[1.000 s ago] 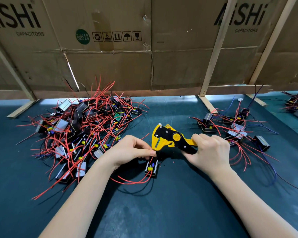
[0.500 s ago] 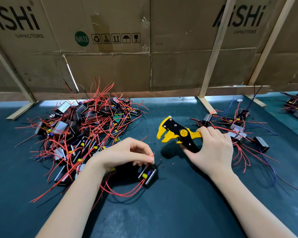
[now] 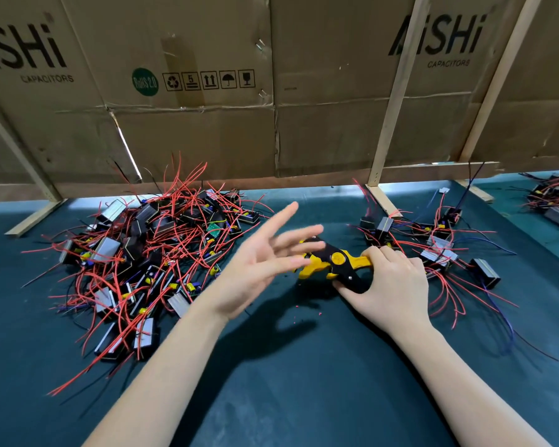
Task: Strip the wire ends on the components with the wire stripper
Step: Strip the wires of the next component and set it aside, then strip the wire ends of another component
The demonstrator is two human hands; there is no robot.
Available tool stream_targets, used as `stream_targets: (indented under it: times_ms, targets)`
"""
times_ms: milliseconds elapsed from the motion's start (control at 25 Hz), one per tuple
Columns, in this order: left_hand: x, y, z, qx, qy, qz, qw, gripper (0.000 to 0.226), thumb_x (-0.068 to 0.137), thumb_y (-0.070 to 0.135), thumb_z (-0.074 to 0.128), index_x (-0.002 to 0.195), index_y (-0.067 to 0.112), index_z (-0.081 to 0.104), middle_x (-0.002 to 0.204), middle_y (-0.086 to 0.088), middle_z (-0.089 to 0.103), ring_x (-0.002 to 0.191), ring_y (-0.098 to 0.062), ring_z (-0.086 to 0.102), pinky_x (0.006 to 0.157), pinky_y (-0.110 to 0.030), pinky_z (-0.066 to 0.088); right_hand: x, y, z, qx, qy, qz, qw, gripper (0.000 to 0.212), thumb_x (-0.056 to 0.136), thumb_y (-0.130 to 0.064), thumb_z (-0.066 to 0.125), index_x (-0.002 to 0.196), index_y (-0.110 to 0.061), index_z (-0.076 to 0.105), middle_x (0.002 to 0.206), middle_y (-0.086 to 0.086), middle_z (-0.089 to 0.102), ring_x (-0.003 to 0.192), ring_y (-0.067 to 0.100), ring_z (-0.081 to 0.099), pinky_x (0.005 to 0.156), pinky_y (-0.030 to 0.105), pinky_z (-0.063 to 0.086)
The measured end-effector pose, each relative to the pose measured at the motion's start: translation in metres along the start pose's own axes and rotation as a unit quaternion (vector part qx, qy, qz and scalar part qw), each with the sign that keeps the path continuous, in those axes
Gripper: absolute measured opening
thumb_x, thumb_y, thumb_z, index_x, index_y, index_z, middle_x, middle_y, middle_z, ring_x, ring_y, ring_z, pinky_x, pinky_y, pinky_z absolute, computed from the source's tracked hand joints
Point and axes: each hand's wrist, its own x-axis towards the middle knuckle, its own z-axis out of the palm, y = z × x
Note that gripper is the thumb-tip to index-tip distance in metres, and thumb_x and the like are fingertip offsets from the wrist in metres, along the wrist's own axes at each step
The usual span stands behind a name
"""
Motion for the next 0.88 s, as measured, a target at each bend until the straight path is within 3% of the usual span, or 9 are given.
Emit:
stream_targets:
  times_ms: [80,200,280,360,440,520,640,760,880]
  targets:
    - [-0.007,0.009,-0.024,0.124,0.138,0.023,0.982,0.043,0.092,-0.009,0.052,0.126,0.015,0.060,0.113,-0.005,0.073,0.106,-0.016,0.067,0.086,-0.026,0.049,0.001,0.001,-0.001,0.011,-0.003,0.013,1.000,0.055,0.060,-0.061,0.079,0.086,-0.016,0.062,0.083,-0.001,0.063,0.083,0.029,0.061,0.074,0.038,0.036]
    - [-0.022,0.014,-0.063,0.347,0.304,-0.005,0.887,0.026,0.086,-0.003,0.064,0.087,0.022,0.073,0.081,0.004,0.074,0.077,-0.004,0.065,0.078,-0.018,0.046,0.002,-0.002,-0.004,0.036,-0.005,0.029,0.999,0.053,0.060,-0.059,0.080,0.087,-0.016,0.063,0.084,-0.001,0.063,0.086,0.029,0.061,0.076,0.038,0.036]
    - [-0.031,0.012,-0.083,0.519,0.279,-0.072,0.805,0.024,0.080,0.001,0.066,0.081,0.025,0.070,0.077,0.008,0.070,0.071,-0.009,0.062,0.075,-0.021,0.049,0.002,-0.005,-0.007,0.077,-0.011,0.046,0.996,0.050,0.061,-0.060,0.079,0.085,-0.020,0.061,0.081,-0.005,0.061,0.083,0.025,0.060,0.076,0.037,0.037]
    - [-0.036,0.010,-0.093,0.592,0.210,-0.142,0.765,0.025,0.077,0.003,0.066,0.086,0.026,0.069,0.086,0.005,0.069,0.079,-0.017,0.061,0.082,-0.033,0.051,0.001,-0.009,-0.011,0.184,-0.030,0.089,0.978,0.046,0.060,-0.062,0.078,0.079,-0.024,0.060,0.075,-0.011,0.060,0.076,0.014,0.059,0.073,0.033,0.042]
    - [-0.037,0.009,-0.095,0.620,0.147,-0.163,0.754,0.024,0.078,0.012,0.071,0.096,0.027,0.070,0.100,0.002,0.064,0.097,-0.022,0.055,0.090,-0.035,0.045,0.001,-0.013,-0.014,0.297,-0.045,0.135,0.944,0.045,0.059,-0.063,0.077,0.078,-0.026,0.059,0.070,-0.012,0.062,0.072,0.004,0.057,0.067,0.019,0.042]
    - [-0.034,0.006,-0.090,0.634,0.109,-0.129,0.755,0.023,0.078,0.022,0.077,0.100,0.027,0.073,0.106,0.003,0.058,0.104,-0.021,0.047,0.095,-0.035,0.038,0.002,-0.014,-0.016,0.340,-0.053,0.165,0.924,0.046,0.060,-0.060,0.079,0.083,-0.027,0.058,0.072,-0.015,0.063,0.076,-0.004,0.056,0.065,0.007,0.038]
    - [-0.030,0.004,-0.080,0.633,0.082,-0.064,0.767,0.015,0.077,0.030,0.081,0.091,0.028,0.077,0.099,0.007,0.064,0.099,-0.018,0.049,0.091,-0.035,0.039,0.003,-0.013,-0.019,0.350,-0.053,0.159,0.922,0.040,0.063,-0.055,0.083,0.081,-0.027,0.062,0.071,-0.013,0.065,0.073,-0.001,0.057,0.065,0.008,0.039]
    - [-0.028,0.002,-0.072,0.648,0.065,-0.053,0.757,0.006,0.082,0.026,0.077,0.087,0.023,0.078,0.091,0.008,0.070,0.097,-0.018,0.056,0.087,-0.036,0.045,0.001,-0.013,-0.021,0.375,-0.076,0.153,0.911,0.031,0.065,-0.053,0.082,0.081,-0.031,0.066,0.076,-0.017,0.067,0.076,0.000,0.059,0.066,0.006,0.039]
    - [-0.027,0.004,-0.062,0.574,0.076,-0.024,0.815,0.005,0.082,0.016,0.076,0.086,0.020,0.077,0.085,0.007,0.072,0.084,-0.011,0.063,0.082,-0.031,0.048,0.001,-0.016,-0.022,0.378,-0.106,0.141,0.909,0.023,0.072,-0.051,0.077,0.083,-0.038,0.063,0.080,-0.026,0.064,0.080,-0.006,0.057,0.066,0.002,0.036]
